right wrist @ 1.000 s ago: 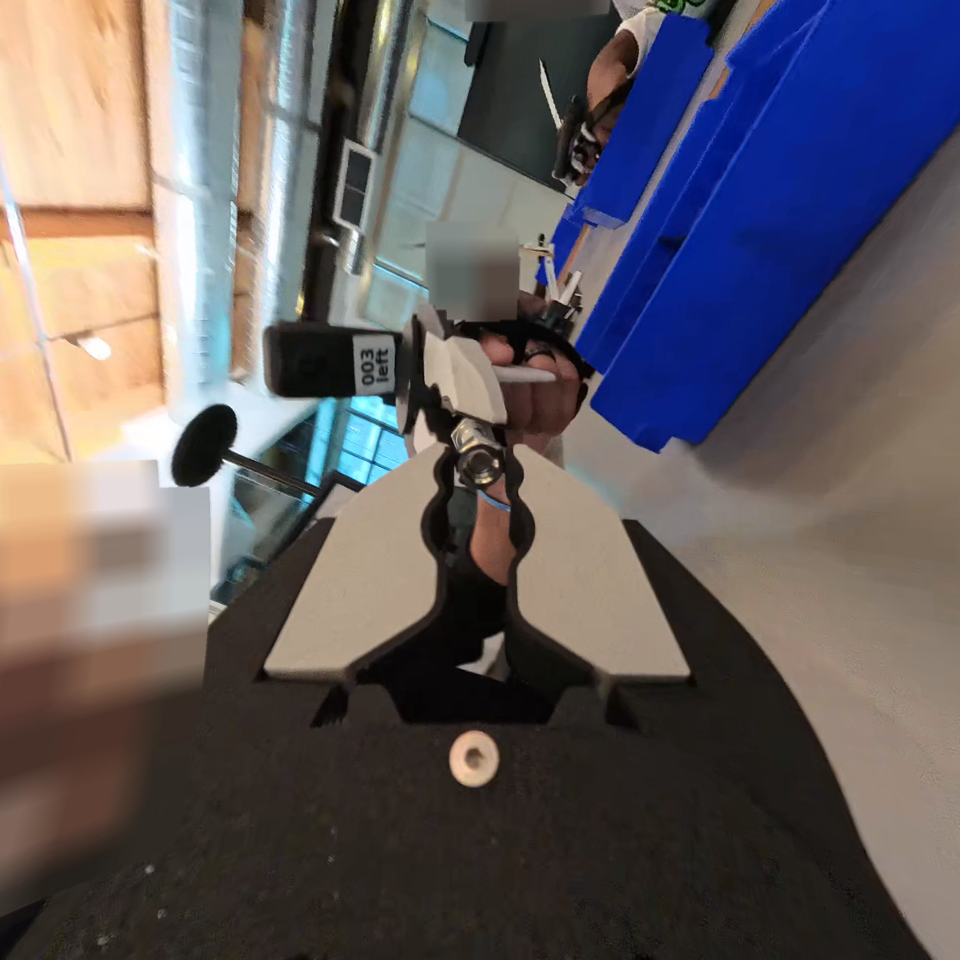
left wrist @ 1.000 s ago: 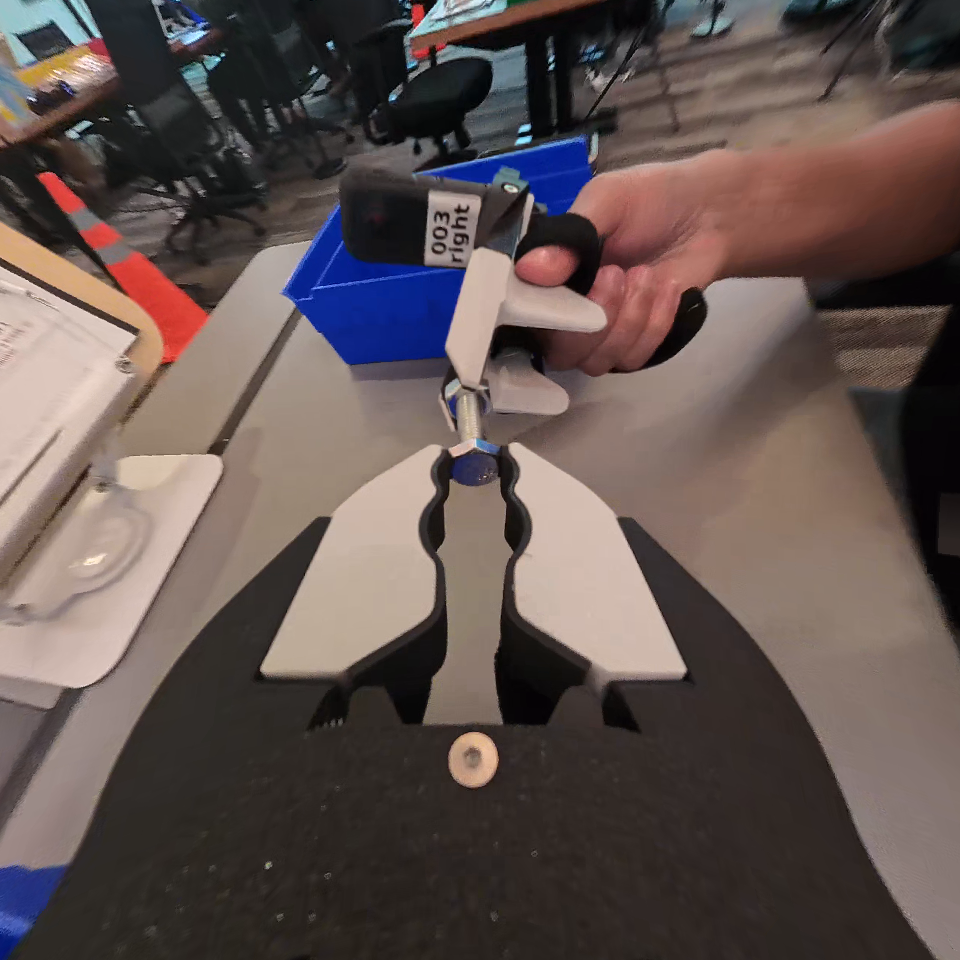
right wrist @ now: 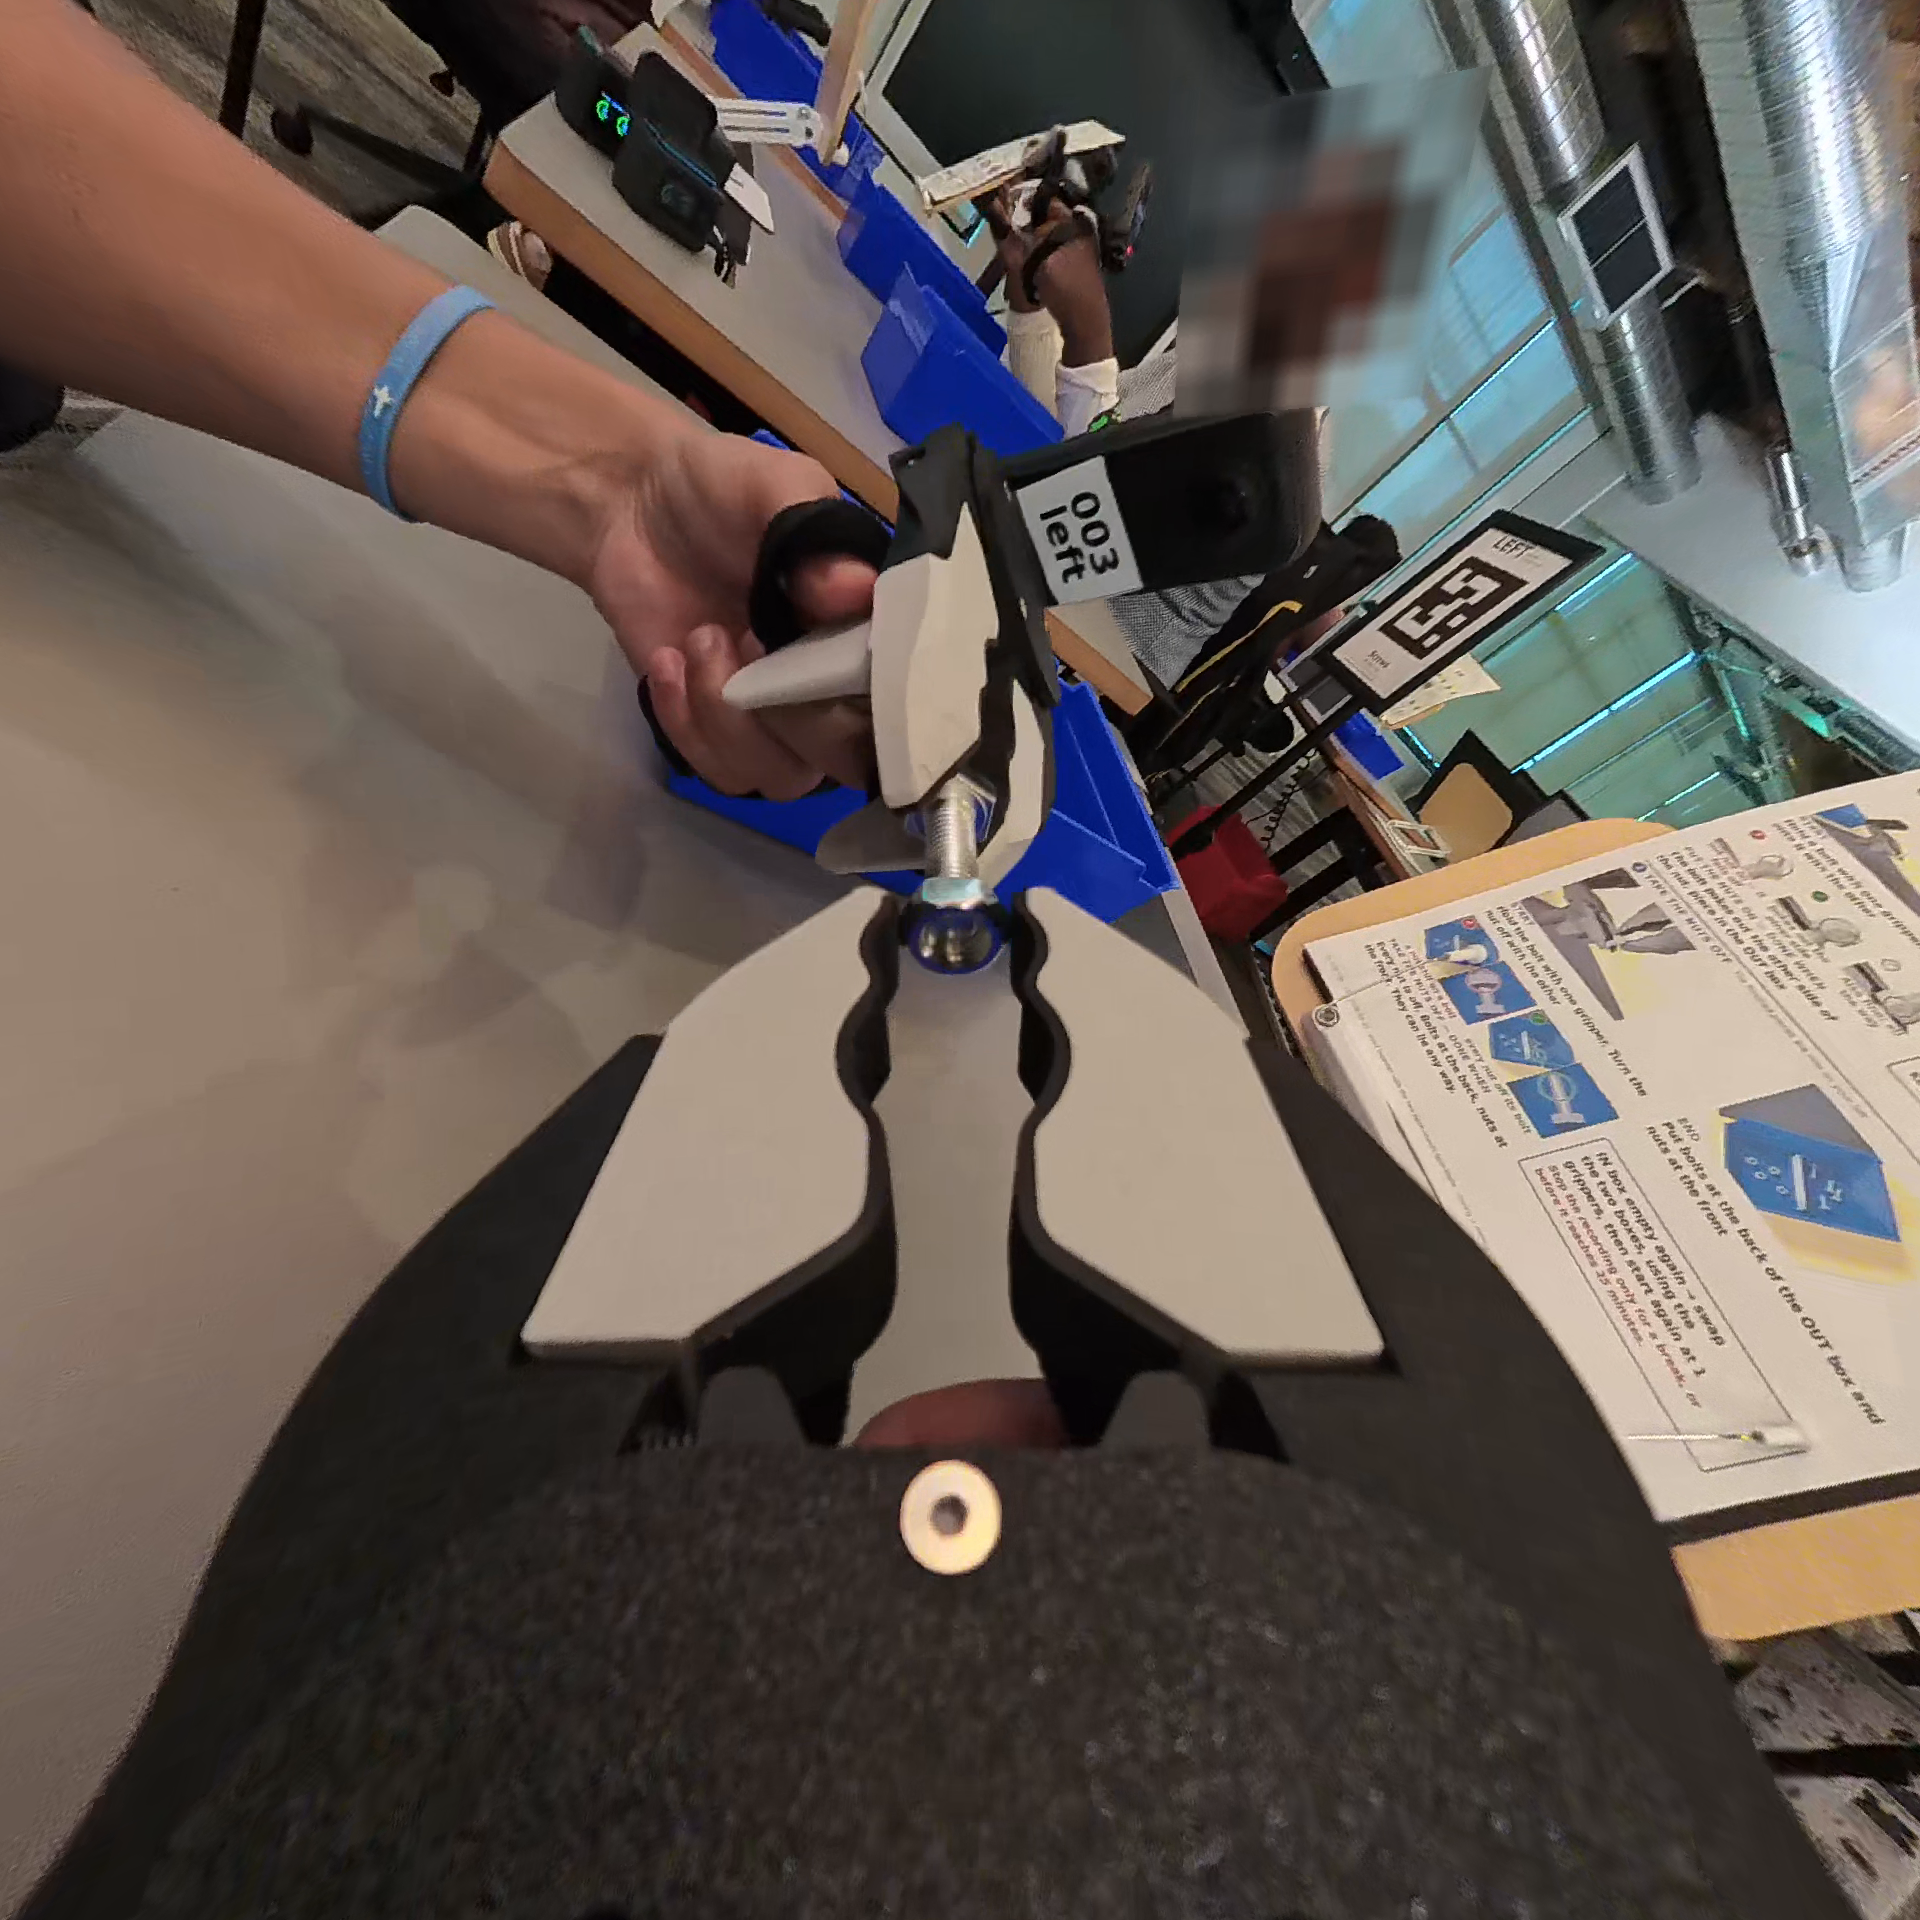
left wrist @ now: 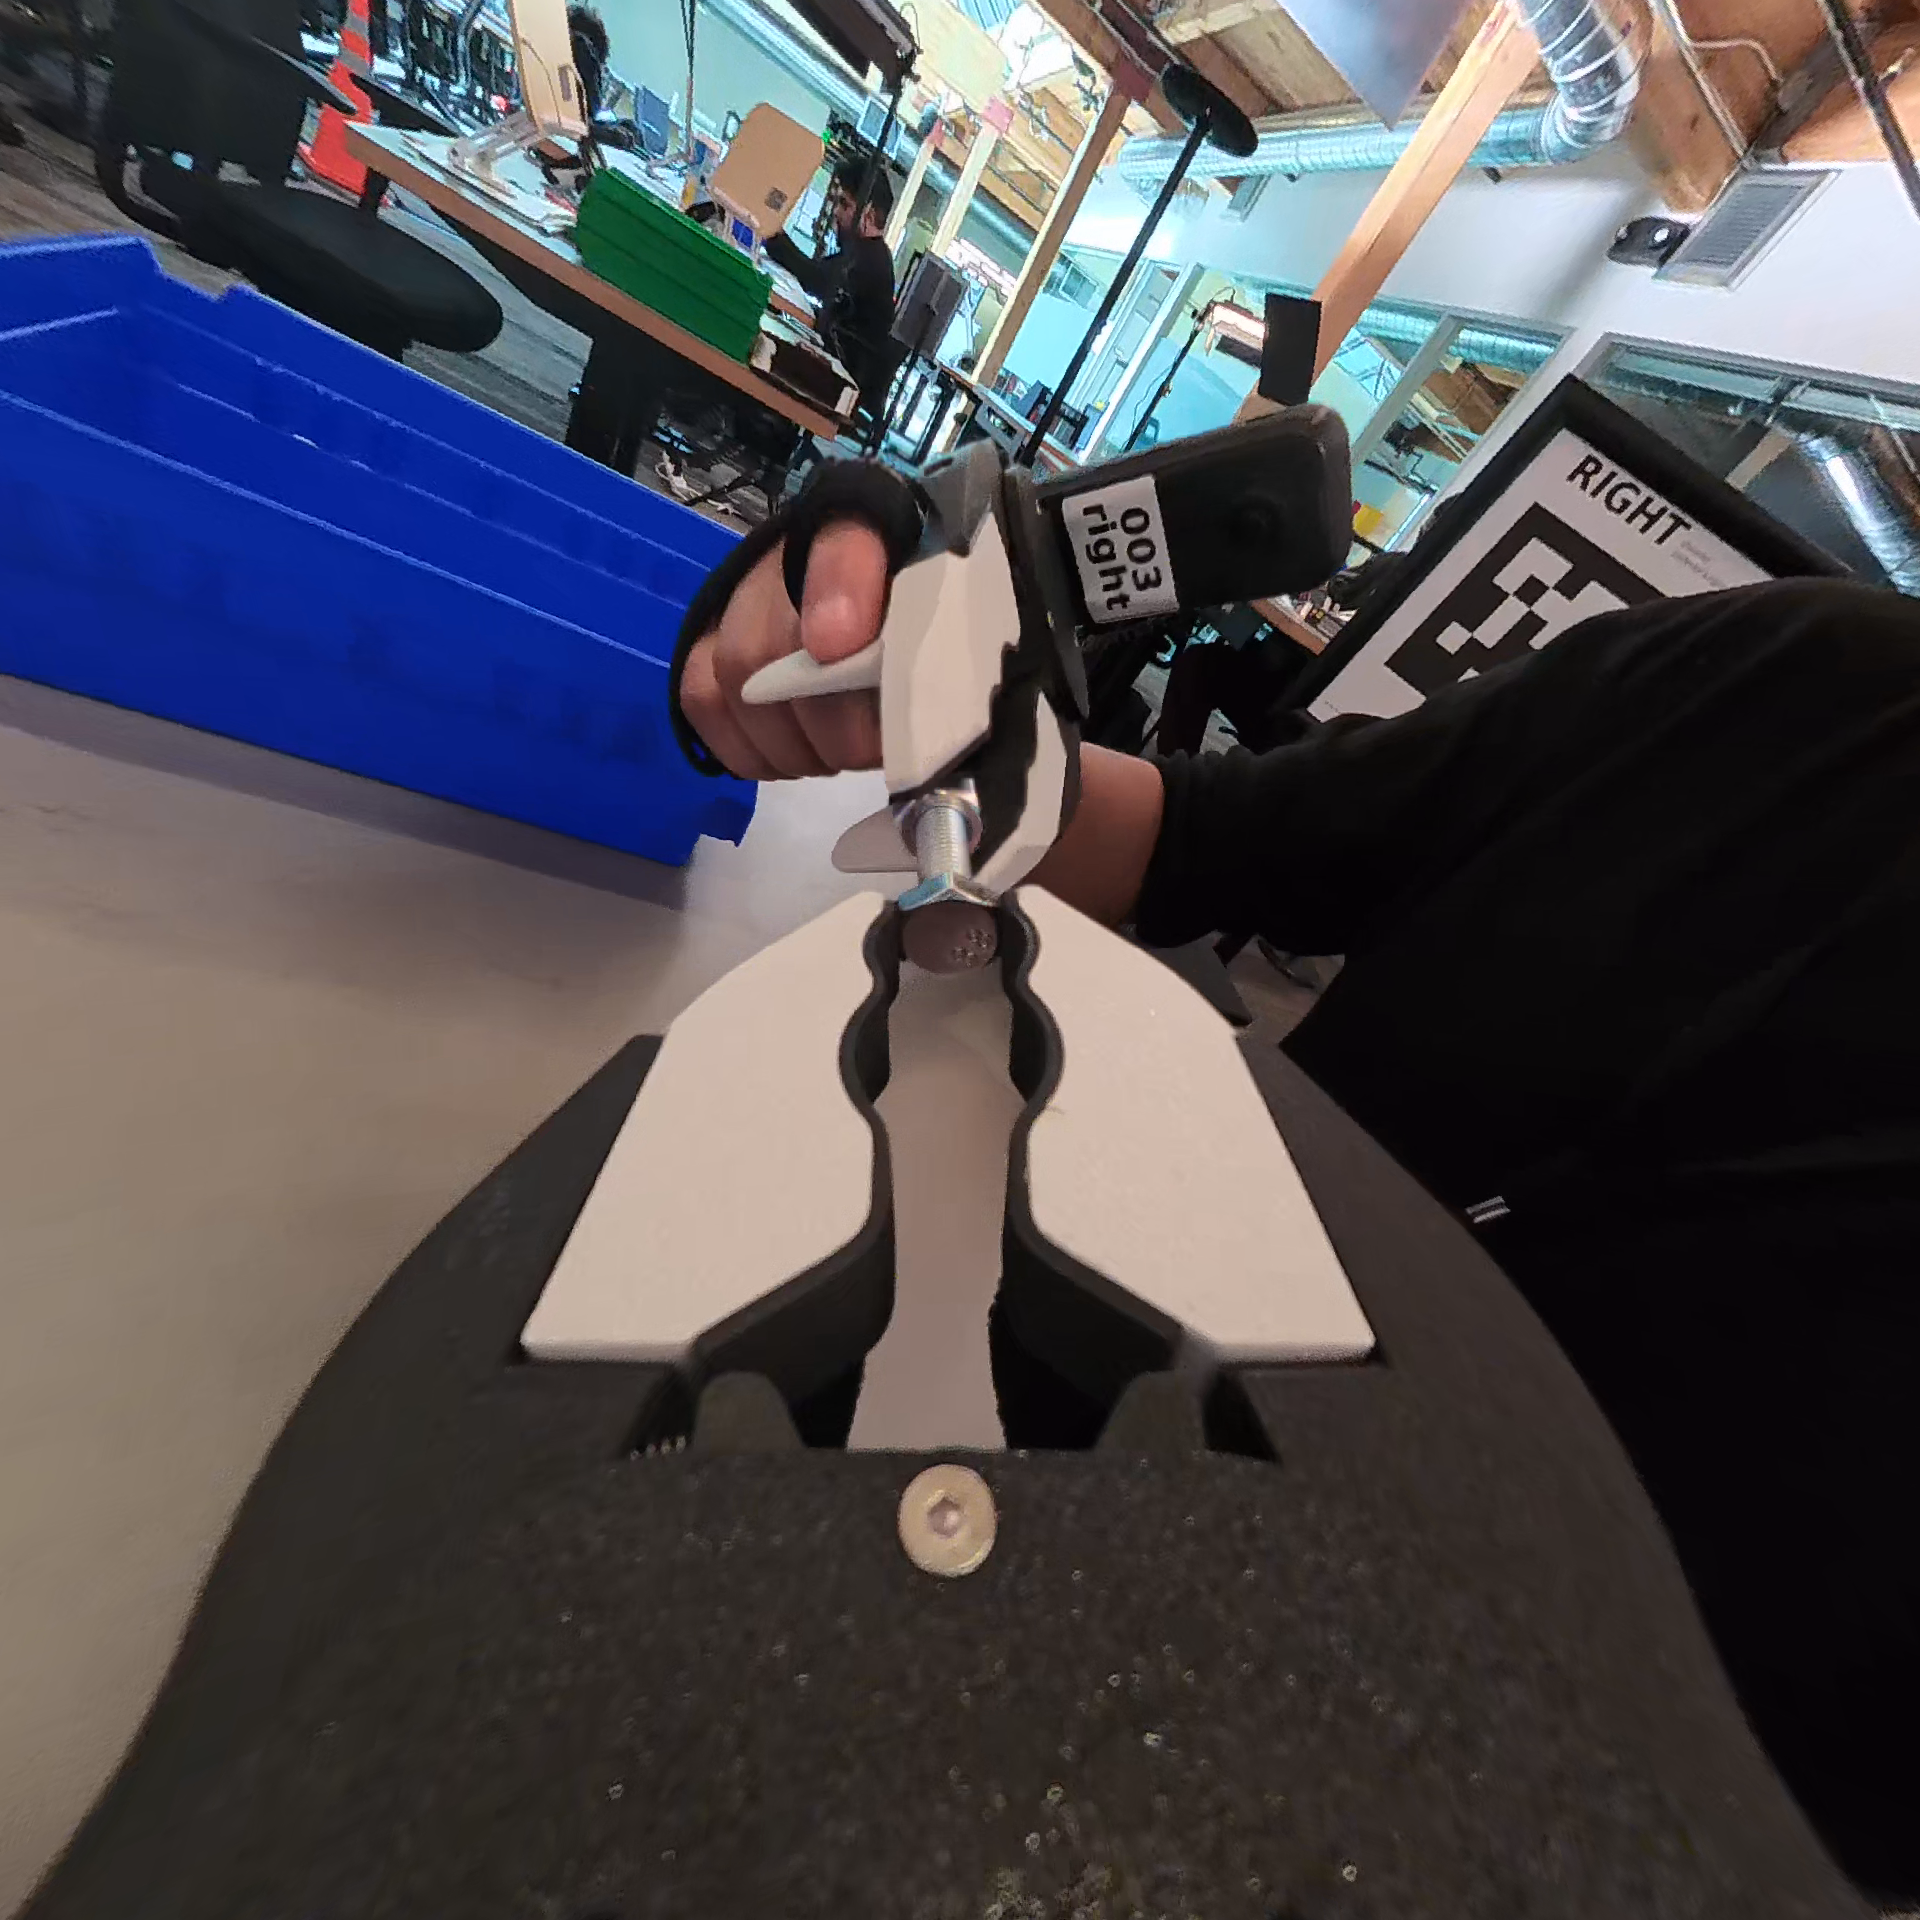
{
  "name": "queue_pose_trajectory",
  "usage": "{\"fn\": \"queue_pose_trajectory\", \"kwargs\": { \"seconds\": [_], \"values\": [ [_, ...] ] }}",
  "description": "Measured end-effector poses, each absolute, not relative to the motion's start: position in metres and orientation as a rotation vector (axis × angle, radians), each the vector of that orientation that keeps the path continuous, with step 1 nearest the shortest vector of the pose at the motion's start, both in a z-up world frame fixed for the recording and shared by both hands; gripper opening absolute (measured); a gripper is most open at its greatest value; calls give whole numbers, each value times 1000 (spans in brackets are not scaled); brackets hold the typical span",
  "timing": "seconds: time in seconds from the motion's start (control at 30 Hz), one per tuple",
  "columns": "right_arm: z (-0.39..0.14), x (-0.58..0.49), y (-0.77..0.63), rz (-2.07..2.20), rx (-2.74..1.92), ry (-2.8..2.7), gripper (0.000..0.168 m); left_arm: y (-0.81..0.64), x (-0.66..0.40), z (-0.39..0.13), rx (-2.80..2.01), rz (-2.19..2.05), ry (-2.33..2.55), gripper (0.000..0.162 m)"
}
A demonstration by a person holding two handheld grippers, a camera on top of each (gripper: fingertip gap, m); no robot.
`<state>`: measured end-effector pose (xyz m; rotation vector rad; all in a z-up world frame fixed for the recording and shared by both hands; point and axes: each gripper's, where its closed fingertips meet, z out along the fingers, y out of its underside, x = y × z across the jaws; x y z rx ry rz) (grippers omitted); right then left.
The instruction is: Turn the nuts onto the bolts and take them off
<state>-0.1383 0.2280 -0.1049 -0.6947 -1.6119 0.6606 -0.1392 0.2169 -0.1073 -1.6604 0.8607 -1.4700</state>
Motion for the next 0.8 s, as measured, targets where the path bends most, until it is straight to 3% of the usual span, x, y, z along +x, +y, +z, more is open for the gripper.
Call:
{"fn": "queue_pose_trajectory", "kwargs": {
  "seconds": [0.13, 0.27, 0.53, 0.63, 0.73, 0.8],
  "values": [
    [-105, -141, 229, 896, -878, -1616, 19, 218, -142, -106, -1660, -1412, 875, 17],
    [-104, -150, 230, 1488, -1299, -1490, 20, 224, -150, -104, -1657, -1277, 878, 17],
    [-106, -169, 237, 2445, -1863, -785, 20, 235, -170, -106, -1699, -1061, 868, 17],
    [-108, -169, 238, 2371, -1798, -870, 24, 237, -170, -105, -1694, -1071, 851, 17],
    [-118, -170, 242, 2022, -1730, -1107, 62, 237, -170, -100, -1673, -1110, 826, 17],
    [-131, -168, 247, 1635, -1622, -1319, 71, 238, -171, -98, -1665, -1130, 804, 17]
  ]
}}
